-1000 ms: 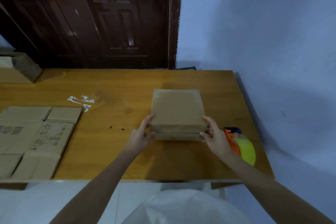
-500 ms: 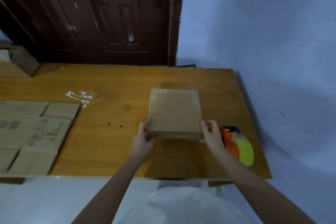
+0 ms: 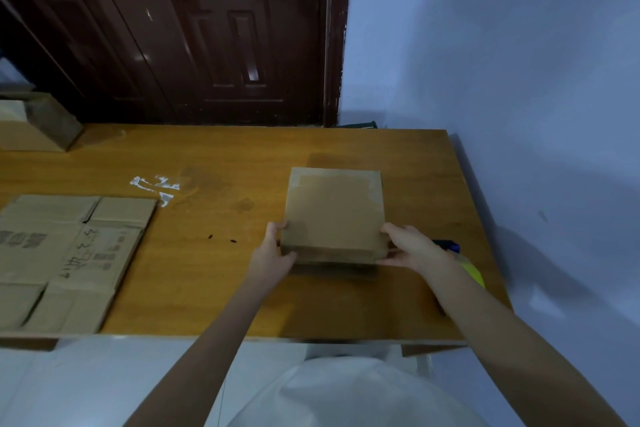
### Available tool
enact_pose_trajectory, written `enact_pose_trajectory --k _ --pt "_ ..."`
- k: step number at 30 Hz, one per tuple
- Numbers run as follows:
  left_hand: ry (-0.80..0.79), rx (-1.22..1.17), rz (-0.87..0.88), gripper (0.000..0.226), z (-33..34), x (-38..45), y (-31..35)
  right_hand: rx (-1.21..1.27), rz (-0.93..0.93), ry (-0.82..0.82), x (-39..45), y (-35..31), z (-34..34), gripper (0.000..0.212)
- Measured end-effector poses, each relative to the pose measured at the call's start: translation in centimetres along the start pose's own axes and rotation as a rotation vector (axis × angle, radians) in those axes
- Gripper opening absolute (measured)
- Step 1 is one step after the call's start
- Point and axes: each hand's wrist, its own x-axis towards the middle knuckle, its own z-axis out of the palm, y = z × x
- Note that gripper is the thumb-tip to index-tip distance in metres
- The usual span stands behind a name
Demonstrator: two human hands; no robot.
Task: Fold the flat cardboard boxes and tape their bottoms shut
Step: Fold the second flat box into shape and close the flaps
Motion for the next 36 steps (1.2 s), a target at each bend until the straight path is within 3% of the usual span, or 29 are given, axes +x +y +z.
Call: enact_pose_trajectory --k 3,6,8,11,14,19,24,28,32,36 --pt "-0.011 -0.240 -0.102 0.036 0.0 0.4 1.0 0.050 0.029 0.010 -0.2 -0.5 -0.3 0.054" --pt "-0.047 -0.551 -0.333 0.026 -0.8 0.7 2.1 0.088 0.084 0.009 -0.3 -0.6 -0.5 0.051" --pt "-0.071 -0.630 -0.460 0.045 -1.5 1.2 2.7 0.074 0.102 -0.002 -0.5 -0.4 -0.6 0.050" --pt "-0.111 -0.484 -0.533 0.076 -2.3 2.0 3.3 -0.001 0.109 -0.017 -0.8 -0.5 -0.4 0.045" --pt "-0.248 -0.352 -0.446 0.065 -2.3 2.7 3.4 -0.140 0.061 -0.035 -0.9 -0.7 -0.6 0.052" --pt "-0.263 -0.369 -0.415 0.066 -2.7 2.7 3.3 -0.203 -0.036 -0.149 0.5 -0.3 -2.4 0.104" --pt "-0.136 -0.289 -0.282 0.054 -1.9 2.4 2.5 -0.458 -0.268 -0.024 0.4 0.3 -1.9 0.093" --pt "-0.096 -0.396 -0.232 0.044 -0.9 1.8 2.1 -0.539 -0.383 0.017 0.2 0.9 -1.8 0.095" --pt "-0.044 -0.426 -0.166 0.047 0.1 1.0 0.4 -0.585 -0.438 0.043 -0.1 2.2 -1.6 0.105" --pt "-0.016 -0.467 -0.115 0.052 1.3 -0.1 -0.9 -0.580 -0.481 0.060 -0.2 3.7 -1.1 0.098"
